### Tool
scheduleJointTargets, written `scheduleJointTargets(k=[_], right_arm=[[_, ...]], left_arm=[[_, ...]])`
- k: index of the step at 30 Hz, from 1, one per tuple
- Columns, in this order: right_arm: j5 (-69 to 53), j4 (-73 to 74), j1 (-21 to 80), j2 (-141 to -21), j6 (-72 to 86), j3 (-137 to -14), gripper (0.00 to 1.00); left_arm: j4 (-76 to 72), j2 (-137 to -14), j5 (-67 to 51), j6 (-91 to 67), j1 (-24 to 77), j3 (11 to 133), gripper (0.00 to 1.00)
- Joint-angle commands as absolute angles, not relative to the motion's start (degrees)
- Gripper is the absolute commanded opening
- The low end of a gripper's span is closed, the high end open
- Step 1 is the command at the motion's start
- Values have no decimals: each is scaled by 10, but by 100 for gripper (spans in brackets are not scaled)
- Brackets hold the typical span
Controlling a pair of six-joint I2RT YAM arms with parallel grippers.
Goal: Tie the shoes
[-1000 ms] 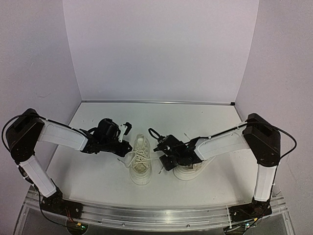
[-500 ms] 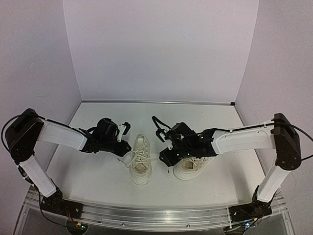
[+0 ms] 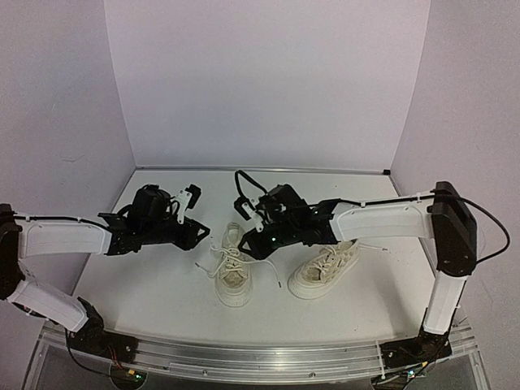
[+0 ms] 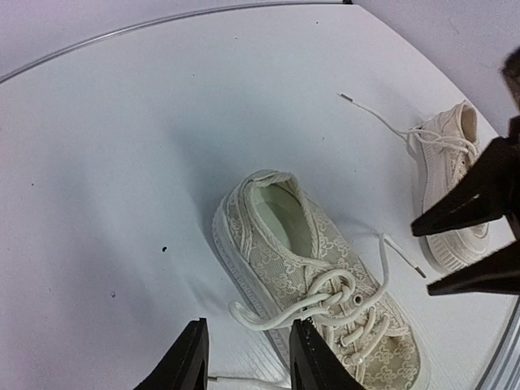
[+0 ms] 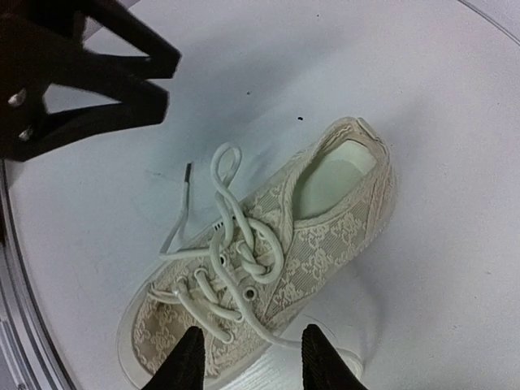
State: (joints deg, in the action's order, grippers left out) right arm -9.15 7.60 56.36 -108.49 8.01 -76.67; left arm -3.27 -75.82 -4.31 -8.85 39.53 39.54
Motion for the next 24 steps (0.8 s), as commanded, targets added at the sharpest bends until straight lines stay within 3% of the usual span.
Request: scheduleJointTargets(k=[1, 24], right_arm=[[-125, 74, 552, -1126, 102, -813, 34], [-135, 138, 553, -1222, 102, -900, 24]], left_arm=[[-33, -722, -52, -59, 392, 382, 36], [-63, -690, -86, -56, 392, 359, 36]])
